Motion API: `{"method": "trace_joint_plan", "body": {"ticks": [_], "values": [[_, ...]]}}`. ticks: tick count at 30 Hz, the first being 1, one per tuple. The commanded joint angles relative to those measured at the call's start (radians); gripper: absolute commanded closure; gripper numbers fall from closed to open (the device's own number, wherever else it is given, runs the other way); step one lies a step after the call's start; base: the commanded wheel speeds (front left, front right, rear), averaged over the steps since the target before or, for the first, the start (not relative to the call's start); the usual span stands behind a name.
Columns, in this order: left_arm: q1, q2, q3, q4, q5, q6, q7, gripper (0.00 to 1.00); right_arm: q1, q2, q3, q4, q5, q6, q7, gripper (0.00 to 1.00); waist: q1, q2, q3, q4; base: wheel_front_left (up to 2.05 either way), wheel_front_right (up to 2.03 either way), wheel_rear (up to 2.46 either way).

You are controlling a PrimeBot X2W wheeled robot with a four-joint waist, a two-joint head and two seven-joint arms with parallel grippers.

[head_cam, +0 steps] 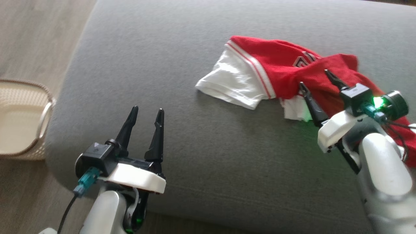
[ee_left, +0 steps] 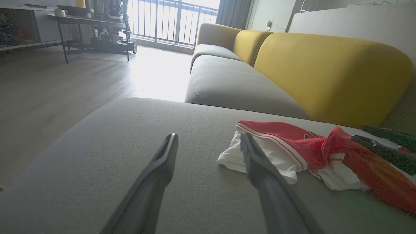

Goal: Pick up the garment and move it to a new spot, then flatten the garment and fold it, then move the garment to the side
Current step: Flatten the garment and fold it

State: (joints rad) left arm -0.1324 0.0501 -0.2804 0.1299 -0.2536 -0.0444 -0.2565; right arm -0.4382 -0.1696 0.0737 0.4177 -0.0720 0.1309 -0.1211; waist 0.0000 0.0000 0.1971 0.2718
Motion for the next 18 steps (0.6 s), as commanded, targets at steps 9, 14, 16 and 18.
{"method": "trace_joint_plan", "body": {"ticks": [9,14,16,18], "values": [[-0.042,0.0,-0.008,-0.035,-0.053,0.033,-0.005,0.0,-0.14,-0.049,0.021,0.211,-0.082,0.0,0.031,0.51,0.0,0.0,0.031,0.091,0.0,0.0,0.0],[-0.042,0.0,-0.017,-0.032,-0.058,0.042,-0.005,0.0,-0.185,-0.04,0.021,0.273,-0.088,0.0,-0.019,1.0,0.0,0.0,0.022,0.09,0.0,0.0,0.0],[-0.04,0.0,-0.016,-0.03,-0.057,0.043,-0.005,0.0,-0.199,-0.029,0.022,0.279,-0.087,0.0,-0.052,1.0,0.0,0.0,0.015,0.084,0.0,0.0,0.0],[-0.039,0.0,-0.011,-0.029,-0.055,0.043,-0.005,0.0,-0.214,-0.016,0.022,0.282,-0.075,0.0,-0.075,1.0,0.0,0.0,0.008,0.074,0.0,0.0,0.0]]}}
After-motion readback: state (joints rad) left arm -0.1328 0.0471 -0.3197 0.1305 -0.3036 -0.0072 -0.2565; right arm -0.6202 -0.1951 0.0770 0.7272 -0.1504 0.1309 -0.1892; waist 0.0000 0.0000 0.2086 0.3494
